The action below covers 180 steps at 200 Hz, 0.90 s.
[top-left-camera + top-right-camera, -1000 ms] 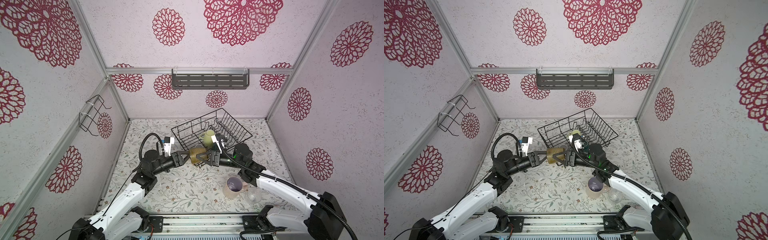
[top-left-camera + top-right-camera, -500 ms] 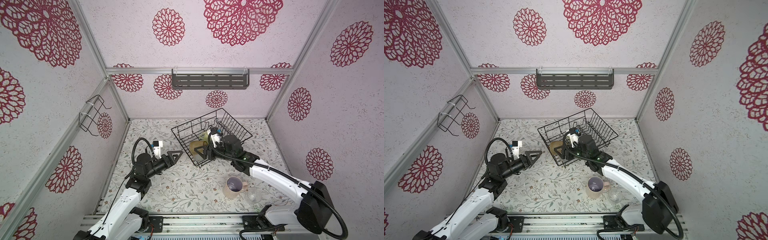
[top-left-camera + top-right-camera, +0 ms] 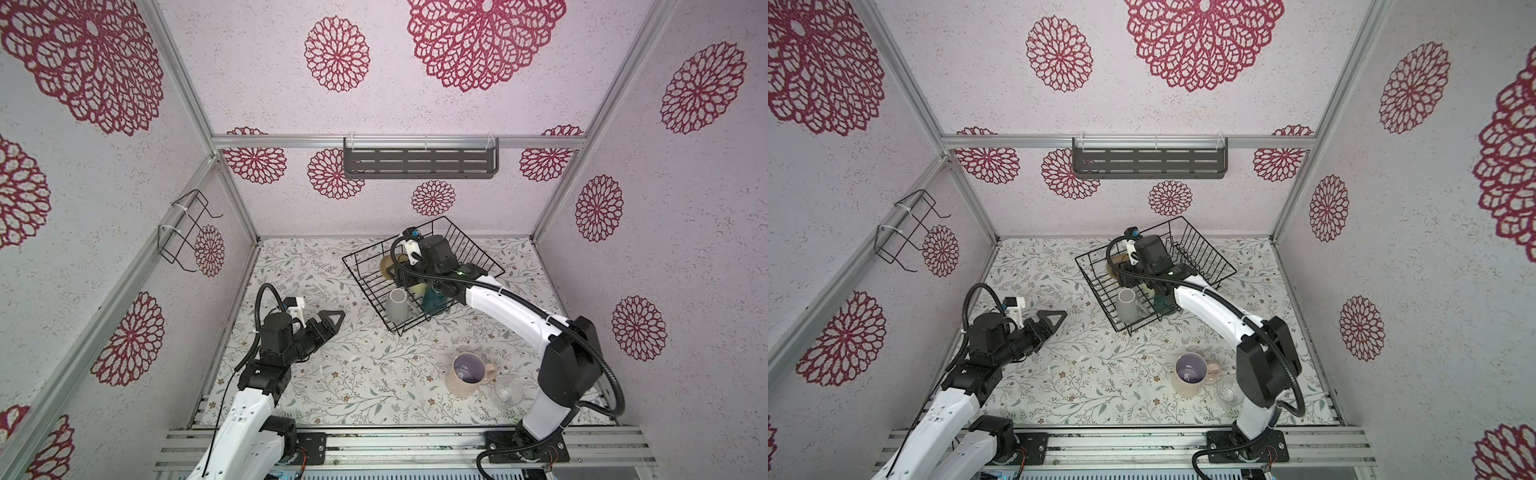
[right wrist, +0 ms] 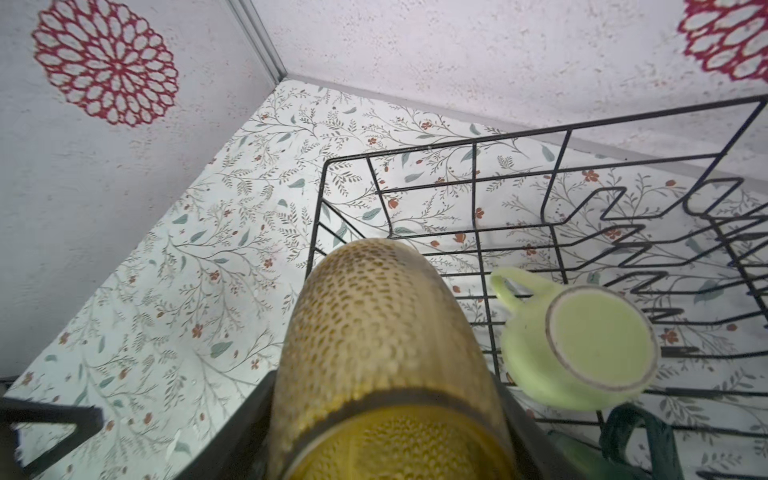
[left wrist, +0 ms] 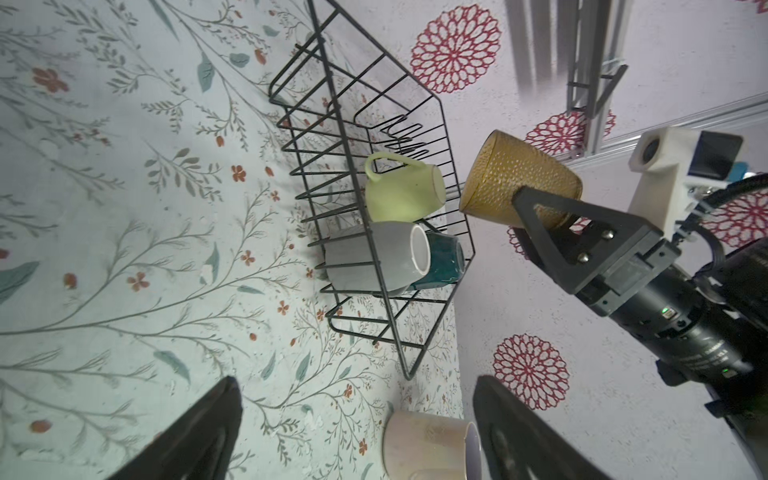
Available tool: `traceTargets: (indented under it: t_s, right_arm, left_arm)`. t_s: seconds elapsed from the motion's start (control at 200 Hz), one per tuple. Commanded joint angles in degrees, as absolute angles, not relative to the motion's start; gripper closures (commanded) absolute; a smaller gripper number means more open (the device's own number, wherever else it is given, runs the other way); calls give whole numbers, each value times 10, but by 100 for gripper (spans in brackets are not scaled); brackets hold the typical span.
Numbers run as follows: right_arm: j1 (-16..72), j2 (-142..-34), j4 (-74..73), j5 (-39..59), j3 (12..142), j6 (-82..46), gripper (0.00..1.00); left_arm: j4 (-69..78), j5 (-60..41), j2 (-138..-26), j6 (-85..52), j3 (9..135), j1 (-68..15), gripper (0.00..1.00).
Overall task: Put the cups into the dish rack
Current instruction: 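Carry the gold glass into the rack with the right gripper while left withdraws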
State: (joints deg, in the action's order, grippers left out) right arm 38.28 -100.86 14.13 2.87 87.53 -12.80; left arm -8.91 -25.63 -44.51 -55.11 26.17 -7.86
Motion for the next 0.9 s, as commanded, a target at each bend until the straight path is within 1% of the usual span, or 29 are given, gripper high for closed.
traceTargets:
  t_s: [0.0,0.24,0.465,0.636,0.896]
  right_arm:
    - [381,-1028,167,-4,915,-93,34]
    - [382,-1115,225,-10,1003,-71,34]
    - [388,-1206,353,-10,1138,-49,34]
    - [388,-1228,380,-10,1152,-39,34]
    - [389,-1286,443,0,1219,6,33]
  left_arm:
    - [-103,-272,-447,-530,258,-62,7]
    - [-114,-284,-438,-513,251,-35,5]
    - [-117,-293,-443,-508,244,-21,4]
    - [-108,-292,-447,-512,240,-18,4]
    - [-85,-315,-480,-525,235,-17,4]
